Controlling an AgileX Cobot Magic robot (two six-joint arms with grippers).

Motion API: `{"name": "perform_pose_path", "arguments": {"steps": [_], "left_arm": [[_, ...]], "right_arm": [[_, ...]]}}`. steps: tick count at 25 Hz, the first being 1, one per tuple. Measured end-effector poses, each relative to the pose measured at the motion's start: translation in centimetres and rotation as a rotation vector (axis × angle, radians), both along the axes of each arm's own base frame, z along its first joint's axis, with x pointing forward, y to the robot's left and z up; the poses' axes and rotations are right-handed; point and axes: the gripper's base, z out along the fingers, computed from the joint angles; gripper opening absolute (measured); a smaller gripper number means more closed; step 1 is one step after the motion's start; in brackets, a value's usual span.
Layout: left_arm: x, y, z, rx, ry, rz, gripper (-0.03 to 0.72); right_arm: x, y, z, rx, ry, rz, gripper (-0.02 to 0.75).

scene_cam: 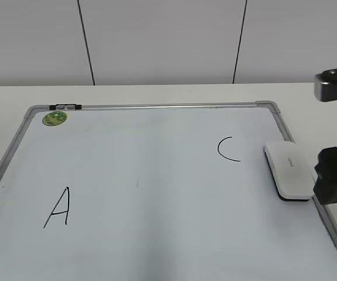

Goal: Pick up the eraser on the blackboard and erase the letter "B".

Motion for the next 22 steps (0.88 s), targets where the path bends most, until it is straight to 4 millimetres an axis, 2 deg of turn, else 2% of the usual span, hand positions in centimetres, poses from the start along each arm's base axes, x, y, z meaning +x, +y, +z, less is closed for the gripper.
{"name": "perform_pose_path", "arguments": {"steps": [3, 6, 11, 14, 17, 20, 22], "left_arm": [[-2.8, -0.1, -0.3, 0.004, -0.076, -0.003, 0.563], [-5.0, -0.1, -1.5, 0.004, -0.094, -0.002, 0.563], [-7.7, -0.2, -3.3, -0.007, -0.086, -0.001, 0.563], [-8.7, -0.4, -4.2, -0.024, -0.099, -0.005, 0.562], [-9.2, -0.5, -4.2, -0.032, -0.128, -0.012, 0.562], [-9.5, -0.6, -4.1, -0.037, -0.146, -0.028, 0.562], [-9.7, -0.6, -4.1, -0.04, -0.152, -0.033, 0.562]], "right_arm": [[-1.8, -0.7, 1.0, 0.026, -0.06, -0.001, 0.594], [-3.9, -1.6, 1.6, 0.048, -0.114, -0.001, 0.594], [-8.1, -3.4, 1.3, 0.079, -0.192, -0.001, 0.594], [-10.6, -4.5, 0.6, 0.087, -0.222, -0.003, 0.594], [-12.8, -5.5, -0.3, 0.085, -0.246, -0.006, 0.594], [-14.6, -6.7, -1.0, 0.065, -0.301, -0.009, 0.593], [-15.4, -7.1, -0.8, 0.081, -0.357, -0.011, 0.593]]}}
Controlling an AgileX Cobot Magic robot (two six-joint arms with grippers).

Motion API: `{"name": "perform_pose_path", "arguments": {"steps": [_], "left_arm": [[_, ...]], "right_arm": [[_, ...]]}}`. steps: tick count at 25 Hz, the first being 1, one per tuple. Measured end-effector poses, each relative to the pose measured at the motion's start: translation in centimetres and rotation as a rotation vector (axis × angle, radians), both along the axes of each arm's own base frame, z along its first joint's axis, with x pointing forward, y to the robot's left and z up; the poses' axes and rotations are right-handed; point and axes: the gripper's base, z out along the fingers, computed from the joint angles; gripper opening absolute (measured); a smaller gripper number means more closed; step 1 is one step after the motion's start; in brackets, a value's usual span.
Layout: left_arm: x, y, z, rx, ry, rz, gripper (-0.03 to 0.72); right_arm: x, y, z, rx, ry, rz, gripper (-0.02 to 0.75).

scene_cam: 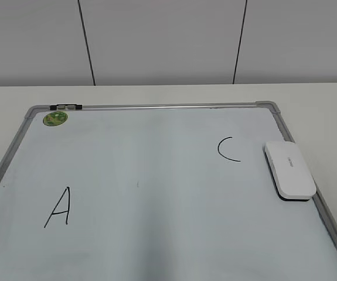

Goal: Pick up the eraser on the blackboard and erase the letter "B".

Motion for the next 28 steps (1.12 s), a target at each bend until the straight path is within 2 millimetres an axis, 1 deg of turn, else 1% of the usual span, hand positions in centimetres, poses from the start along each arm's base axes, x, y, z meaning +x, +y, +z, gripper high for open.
{"name": "perform_pose_path", "arguments": {"steps": [3, 6, 10, 28], "left_arm": [[-0.2, 0.0, 0.0, -0.004, -0.008, -0.003, 0.562], [-0.2, 0.0, 0.0, -0.004, -0.006, -0.003, 0.554], [0.0, -0.1, -0.3, -0.005, -0.005, -0.004, 0.544], [0.0, -0.2, -0.3, -0.018, -0.011, -0.009, 0.528]], "right_arm": [[-0.9, -0.4, 0.3, 0.011, -0.067, 0.008, 0.593], [-1.4, -0.6, 0.4, 0.014, -0.101, 0.021, 0.593], [-1.4, -0.7, 0.4, 0.012, -0.105, 0.025, 0.593], [-1.4, -0.7, 0.4, 0.011, -0.105, 0.027, 0.592]]}}
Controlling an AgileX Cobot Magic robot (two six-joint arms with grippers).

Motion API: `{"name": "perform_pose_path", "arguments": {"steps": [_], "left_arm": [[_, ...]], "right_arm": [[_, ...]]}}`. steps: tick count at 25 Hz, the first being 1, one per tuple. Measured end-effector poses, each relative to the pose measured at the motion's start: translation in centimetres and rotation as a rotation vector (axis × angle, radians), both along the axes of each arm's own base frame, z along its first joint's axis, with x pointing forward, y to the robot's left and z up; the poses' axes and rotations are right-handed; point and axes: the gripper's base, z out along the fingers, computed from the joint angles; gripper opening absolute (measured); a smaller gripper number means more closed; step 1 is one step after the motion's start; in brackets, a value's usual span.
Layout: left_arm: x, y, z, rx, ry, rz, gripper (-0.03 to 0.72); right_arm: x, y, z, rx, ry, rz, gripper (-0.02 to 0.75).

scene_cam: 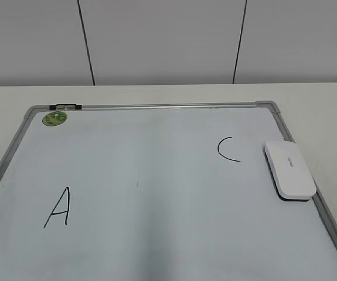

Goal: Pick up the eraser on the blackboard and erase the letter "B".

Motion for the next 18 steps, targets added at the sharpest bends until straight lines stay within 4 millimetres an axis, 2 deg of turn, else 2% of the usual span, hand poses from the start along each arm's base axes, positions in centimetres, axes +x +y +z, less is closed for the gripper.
{"name": "perform_pose_path", "arguments": {"steps": [8, 12, 18], "left_arm": [[-0.2, 0.0, 0.0, 0.0, -0.013, 0.0, 0.512], [-1.3, 0.0, 0.2, -0.001, -0.088, -0.013, 0.511], [-3.4, 0.0, 0.4, -0.003, -0.22, -0.019, 0.503]], "right_arm": [[0.0, 0.0, 0.0, 0.0, 0.0, 0.0, 0.592], [-0.3, -0.3, 0.0, 0.008, -0.023, -0.031, 0.592], [-2.0, -1.2, 0.3, 0.033, -0.132, -0.189, 0.592]]}}
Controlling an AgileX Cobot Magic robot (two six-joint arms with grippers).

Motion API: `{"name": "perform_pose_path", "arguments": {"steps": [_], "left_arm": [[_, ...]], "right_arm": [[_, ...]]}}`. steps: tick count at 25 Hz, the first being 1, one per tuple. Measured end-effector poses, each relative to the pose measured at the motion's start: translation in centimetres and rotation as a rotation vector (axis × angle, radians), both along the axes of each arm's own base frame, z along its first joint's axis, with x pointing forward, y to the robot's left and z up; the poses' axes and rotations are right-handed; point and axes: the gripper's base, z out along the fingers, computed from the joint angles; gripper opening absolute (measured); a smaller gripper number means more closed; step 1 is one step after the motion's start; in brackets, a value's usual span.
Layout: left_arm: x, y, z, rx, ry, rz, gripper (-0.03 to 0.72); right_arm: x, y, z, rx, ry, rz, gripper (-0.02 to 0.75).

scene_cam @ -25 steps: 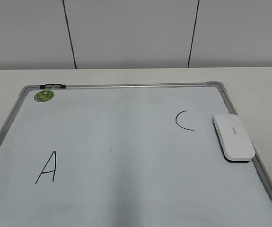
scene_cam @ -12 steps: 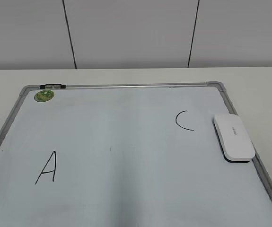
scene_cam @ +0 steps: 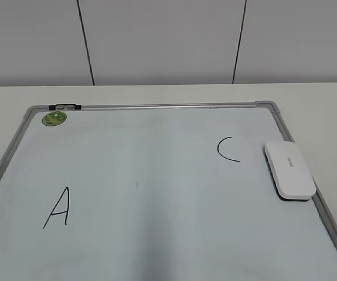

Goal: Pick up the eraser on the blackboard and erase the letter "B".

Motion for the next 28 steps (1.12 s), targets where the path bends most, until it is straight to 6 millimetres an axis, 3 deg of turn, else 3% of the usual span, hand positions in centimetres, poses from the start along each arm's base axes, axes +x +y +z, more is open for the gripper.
{"name": "perform_pose_path", "arguments": {"steps": [9, 28], "left_arm": [[-0.7, 0.0, 0.0, 0.0, -0.046, -0.001, 0.498], [-0.7, 0.0, 0.0, 0.0, -0.046, -0.001, 0.48]], "right_arm": [[-2.5, -0.5, 0.0, 0.022, -0.155, -0.092, 0.592], [-2.7, -0.5, 0.0, 0.023, -0.164, -0.097, 0.592]]}}
